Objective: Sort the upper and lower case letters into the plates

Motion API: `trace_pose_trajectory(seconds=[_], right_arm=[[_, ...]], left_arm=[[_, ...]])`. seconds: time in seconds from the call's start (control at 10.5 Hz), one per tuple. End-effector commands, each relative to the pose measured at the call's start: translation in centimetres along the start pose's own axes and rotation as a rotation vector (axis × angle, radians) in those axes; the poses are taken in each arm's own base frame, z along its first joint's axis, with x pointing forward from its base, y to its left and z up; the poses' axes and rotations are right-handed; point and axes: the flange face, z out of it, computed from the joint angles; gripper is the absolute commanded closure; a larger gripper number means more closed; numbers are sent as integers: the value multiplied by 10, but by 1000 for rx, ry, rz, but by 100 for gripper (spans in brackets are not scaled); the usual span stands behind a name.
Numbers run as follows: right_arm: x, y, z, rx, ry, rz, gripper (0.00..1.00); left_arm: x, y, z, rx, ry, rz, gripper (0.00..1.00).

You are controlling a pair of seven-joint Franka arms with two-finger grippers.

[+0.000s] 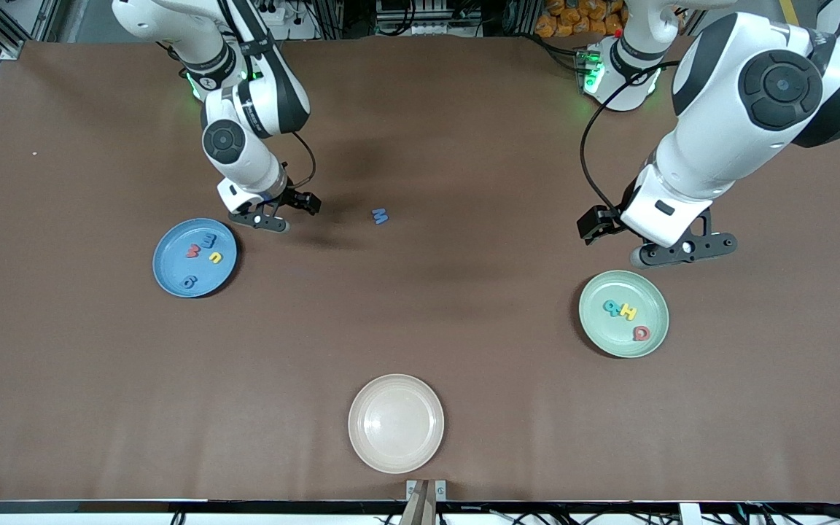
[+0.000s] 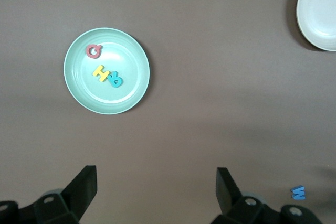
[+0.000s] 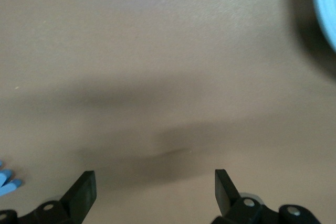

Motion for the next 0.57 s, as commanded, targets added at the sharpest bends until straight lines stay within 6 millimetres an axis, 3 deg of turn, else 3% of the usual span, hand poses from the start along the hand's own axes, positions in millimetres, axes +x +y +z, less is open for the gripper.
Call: trace_pose_trajectory(seconds=[0.0, 0.19, 0.48], right_arm=[[-29, -12, -2, 37, -26, -32, 0], [-43, -25, 1, 25, -36, -62, 0], [-45, -27, 1, 23, -40, -70, 0]], left_arm=[[-5, -6, -11, -18, -9, 3, 0], [-4, -7, -11, -18, -9, 1, 0], [-7, -7, -16, -20, -3, 1, 0]])
